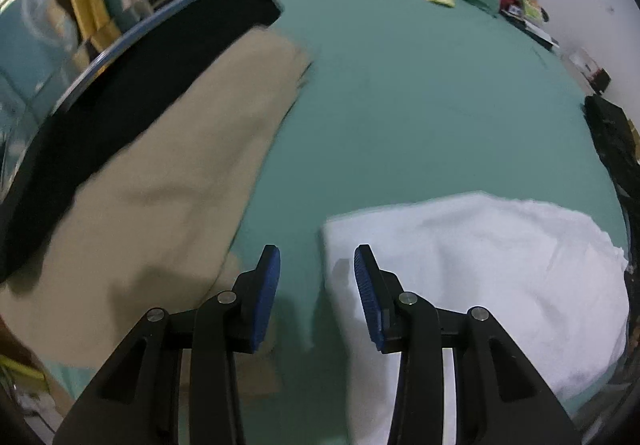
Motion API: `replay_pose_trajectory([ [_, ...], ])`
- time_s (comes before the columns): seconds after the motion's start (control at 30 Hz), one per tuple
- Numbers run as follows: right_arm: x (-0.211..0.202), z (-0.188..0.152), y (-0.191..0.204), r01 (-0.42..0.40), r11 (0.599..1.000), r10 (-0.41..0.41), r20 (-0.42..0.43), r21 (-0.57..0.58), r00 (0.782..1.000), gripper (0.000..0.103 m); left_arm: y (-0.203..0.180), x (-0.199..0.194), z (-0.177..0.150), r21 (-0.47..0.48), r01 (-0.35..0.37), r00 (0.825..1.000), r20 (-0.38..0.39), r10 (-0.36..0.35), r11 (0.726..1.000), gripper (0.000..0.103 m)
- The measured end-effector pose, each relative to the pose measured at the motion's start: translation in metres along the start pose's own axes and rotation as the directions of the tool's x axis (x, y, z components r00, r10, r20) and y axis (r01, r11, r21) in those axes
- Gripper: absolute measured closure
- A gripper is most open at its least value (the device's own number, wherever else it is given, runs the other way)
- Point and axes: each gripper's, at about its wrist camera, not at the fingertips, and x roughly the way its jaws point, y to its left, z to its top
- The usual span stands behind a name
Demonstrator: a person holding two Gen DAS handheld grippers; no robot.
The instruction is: Fold large clothes
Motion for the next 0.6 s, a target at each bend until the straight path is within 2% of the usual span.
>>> replay_pose_trajectory([
  [0.03,-0.002,-0.004,0.0,-0.03,0.999,0.03,0.018,0.017,0.999,0.069,0.005,0.0,-0.002,-0.008,0.01,1.0,-0.01,-0.01,1.0,0.062],
  [0.17,0.01,-0.01,0.009,-0.171,0.983,0.172,-0.008,0.062,0.985,0.069,0.004,0.007,-0.004,-0.012,0.085,0.996,-0.037,-0.086,0.996,0.061],
  [0.2,0.013,-0.013,0.012,-0.195,0.978,0.197,-0.015,0.073,0.98,0.077,0.003,0.011,-0.001,-0.013,0.101,0.994,-0.036,-0.102,0.995,0.061],
  [0.23,0.015,-0.014,0.014,-0.202,0.977,0.204,-0.02,0.074,0.979,0.091,0.001,0.014,0.0,-0.012,0.125,0.992,-0.034,-0.125,0.992,0.061],
  [0.27,0.015,-0.015,0.015,-0.197,0.977,0.199,-0.021,0.075,0.98,0.1,-0.001,0.016,0.002,-0.007,0.153,0.988,-0.034,-0.153,0.988,0.061],
  [0.37,-0.004,-0.02,0.015,-0.083,0.994,0.079,0.062,0.065,0.995,0.1,-0.011,0.026,0.007,0.004,0.173,0.984,-0.033,-0.173,0.985,0.061],
  [0.4,-0.013,-0.02,0.014,-0.034,0.997,0.027,0.101,0.065,0.994,0.1,-0.02,0.034,0.014,0.017,0.148,0.988,-0.035,-0.148,0.989,0.073],
  [0.43,-0.02,-0.02,0.012,0.007,0.998,-0.015,0.118,0.063,0.993,0.1,-0.024,0.039,0.016,0.031,0.082,0.996,-0.029,-0.081,0.996,0.092],
  [0.47,-0.023,-0.018,0.011,0.05,0.997,-0.057,0.127,0.058,0.99,0.1,-0.025,0.043,0.017,0.035,0.049,0.998,-0.029,-0.048,0.998,0.102],
  [0.5,-0.023,-0.018,0.011,0.076,0.996,-0.081,0.123,0.048,0.989,0.1,-0.026,0.044,0.018,0.034,0.047,0.999,-0.026,-0.046,0.998,0.102],
  [0.6,-0.015,-0.018,0.009,0.075,0.995,-0.08,0.081,0.06,0.993,0.1,-0.034,0.042,0.018,0.07,0.014,1.0,-0.012,-0.013,0.997,0.102],
])
